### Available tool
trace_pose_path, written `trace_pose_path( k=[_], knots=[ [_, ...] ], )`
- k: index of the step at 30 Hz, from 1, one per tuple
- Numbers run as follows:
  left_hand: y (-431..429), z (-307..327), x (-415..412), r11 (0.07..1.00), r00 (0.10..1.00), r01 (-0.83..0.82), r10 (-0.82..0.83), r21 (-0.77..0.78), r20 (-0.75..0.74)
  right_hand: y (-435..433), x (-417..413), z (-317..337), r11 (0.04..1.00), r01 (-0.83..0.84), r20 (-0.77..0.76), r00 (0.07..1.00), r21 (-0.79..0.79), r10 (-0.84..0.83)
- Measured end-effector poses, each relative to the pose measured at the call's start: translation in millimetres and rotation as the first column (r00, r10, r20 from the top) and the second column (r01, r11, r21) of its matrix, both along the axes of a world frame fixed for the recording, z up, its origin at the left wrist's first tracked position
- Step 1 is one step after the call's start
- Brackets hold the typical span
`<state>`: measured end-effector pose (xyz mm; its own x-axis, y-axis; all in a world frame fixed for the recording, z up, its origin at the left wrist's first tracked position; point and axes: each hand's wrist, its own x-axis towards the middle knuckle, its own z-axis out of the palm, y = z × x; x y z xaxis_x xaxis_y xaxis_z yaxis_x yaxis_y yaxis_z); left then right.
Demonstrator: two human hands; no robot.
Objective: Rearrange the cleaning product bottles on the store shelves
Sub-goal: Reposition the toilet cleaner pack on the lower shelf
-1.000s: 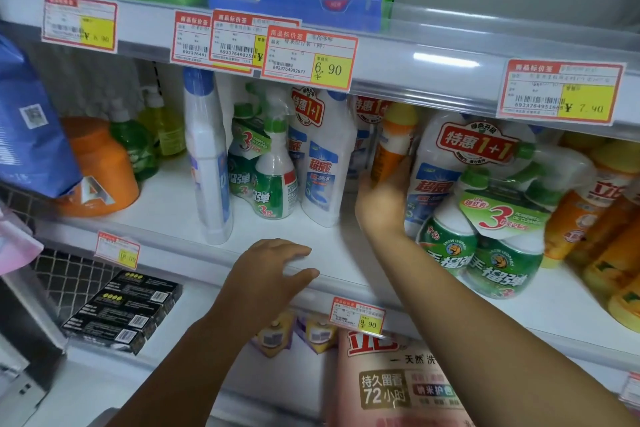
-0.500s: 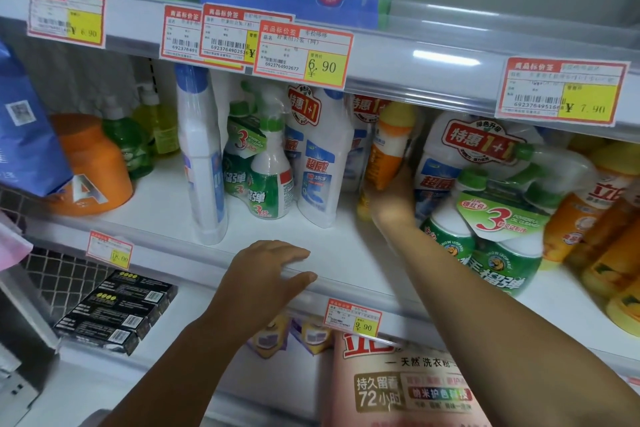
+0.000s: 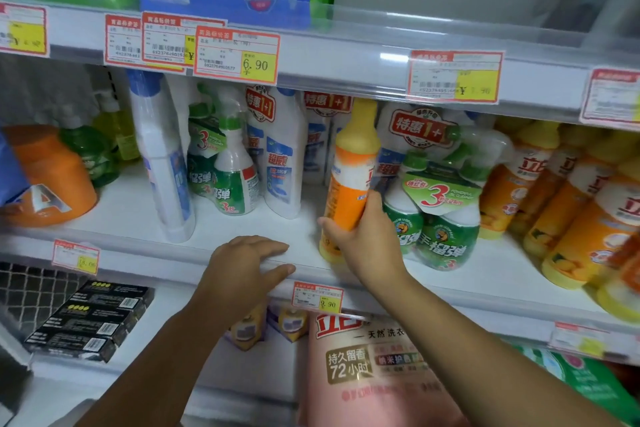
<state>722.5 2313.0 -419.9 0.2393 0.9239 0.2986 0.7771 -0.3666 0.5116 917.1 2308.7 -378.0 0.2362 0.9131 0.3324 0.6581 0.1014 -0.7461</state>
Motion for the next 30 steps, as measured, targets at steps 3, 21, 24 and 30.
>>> trace_pose_path(
  k=[3, 21, 24, 30],
  knots=[
    [-3, 1, 15, 1.000, 0.999, 0.028, -0.028, -0.006, -0.018, -15, 11, 3, 1.000, -0.027, -0.011, 1.000, -0.001, 0.027],
    [-6, 6, 59, 0.994, 0.994, 0.109, -0.109, 0.000, -0.010, -82, 94, 19, 0.992, 0.085, -0.100, 0.992, 0.095, -0.076],
    [-9, 9, 78, 0.990, 0.990, 0.139, -0.138, 0.011, -0.011, -95, 132, 22, 0.975, 0.201, -0.083, 0.977, 0.093, -0.194],
    [-12, 8, 109, 0.985, 0.985, 0.174, -0.174, -0.008, 0.000, -86, 196, 19, 0.930, 0.367, -0.047, 0.930, 0.035, -0.365]
  ],
)
